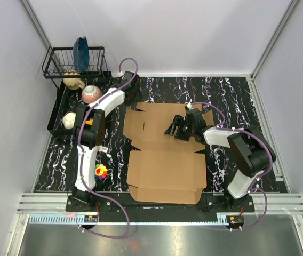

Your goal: Fold the paper box

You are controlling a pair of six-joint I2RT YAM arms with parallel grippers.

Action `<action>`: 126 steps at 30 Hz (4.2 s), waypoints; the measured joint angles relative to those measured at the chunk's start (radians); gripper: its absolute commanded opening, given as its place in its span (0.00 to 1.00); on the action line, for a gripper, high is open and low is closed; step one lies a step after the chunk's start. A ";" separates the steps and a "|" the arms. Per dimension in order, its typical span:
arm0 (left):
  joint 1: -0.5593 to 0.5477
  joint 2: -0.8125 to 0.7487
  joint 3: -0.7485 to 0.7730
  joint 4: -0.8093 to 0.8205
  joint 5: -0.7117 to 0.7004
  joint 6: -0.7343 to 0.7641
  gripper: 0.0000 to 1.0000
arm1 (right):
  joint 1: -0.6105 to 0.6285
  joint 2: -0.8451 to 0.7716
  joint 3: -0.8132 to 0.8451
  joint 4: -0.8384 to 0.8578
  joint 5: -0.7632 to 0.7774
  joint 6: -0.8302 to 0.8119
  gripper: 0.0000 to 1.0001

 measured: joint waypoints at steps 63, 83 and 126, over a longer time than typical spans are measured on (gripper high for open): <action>-0.237 -0.285 -0.605 0.558 -0.323 0.140 0.00 | 0.008 -0.389 0.173 -0.452 0.237 -0.121 0.96; -0.240 -0.461 -1.122 1.560 -0.100 0.370 0.10 | 0.007 -0.268 0.352 -0.482 0.318 -0.274 0.93; -0.369 -0.369 -1.287 1.763 -0.151 0.591 0.00 | 0.009 0.143 0.522 -0.343 -0.132 -1.038 0.67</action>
